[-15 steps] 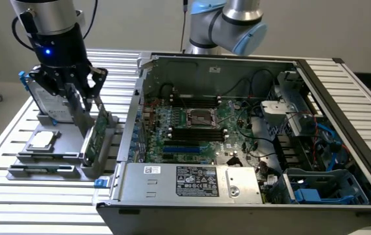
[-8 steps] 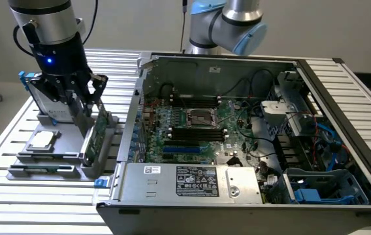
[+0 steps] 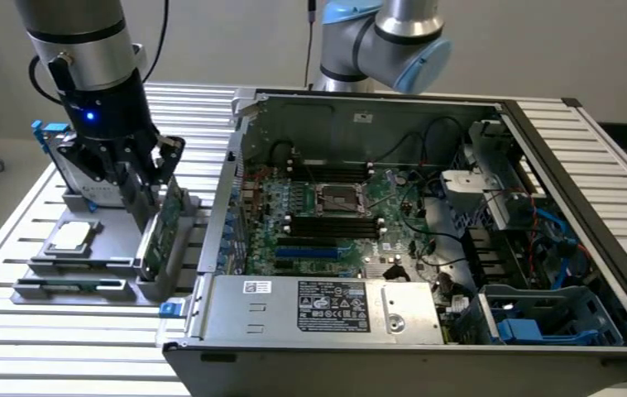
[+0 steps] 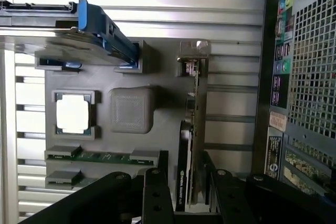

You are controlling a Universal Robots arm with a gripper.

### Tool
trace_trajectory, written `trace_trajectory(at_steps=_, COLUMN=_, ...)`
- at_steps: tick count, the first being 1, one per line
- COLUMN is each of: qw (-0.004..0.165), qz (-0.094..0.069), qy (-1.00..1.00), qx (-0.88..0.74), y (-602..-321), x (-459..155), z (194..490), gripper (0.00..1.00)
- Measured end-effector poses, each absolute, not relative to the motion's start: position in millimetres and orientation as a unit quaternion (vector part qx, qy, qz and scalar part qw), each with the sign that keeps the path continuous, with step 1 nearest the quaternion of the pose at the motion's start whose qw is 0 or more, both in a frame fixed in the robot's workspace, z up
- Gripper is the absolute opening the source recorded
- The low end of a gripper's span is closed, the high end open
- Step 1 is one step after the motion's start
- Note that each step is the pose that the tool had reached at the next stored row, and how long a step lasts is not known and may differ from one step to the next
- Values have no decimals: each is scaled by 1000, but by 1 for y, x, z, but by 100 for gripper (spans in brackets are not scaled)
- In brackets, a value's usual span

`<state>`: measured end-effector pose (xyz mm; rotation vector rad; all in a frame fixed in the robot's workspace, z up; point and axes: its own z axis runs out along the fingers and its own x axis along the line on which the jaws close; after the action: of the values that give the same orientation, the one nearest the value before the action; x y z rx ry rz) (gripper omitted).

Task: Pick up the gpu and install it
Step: 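Pick up the gpu and move the gpu toward the slot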

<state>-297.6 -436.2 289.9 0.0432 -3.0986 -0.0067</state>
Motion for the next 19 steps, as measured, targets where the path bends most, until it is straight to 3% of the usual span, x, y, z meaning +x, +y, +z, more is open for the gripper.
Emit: trace_trajectory(at_steps=19, qw=19, qz=0, qy=-1000, qx=23, y=-436, x=-297, z=258, gripper=36)
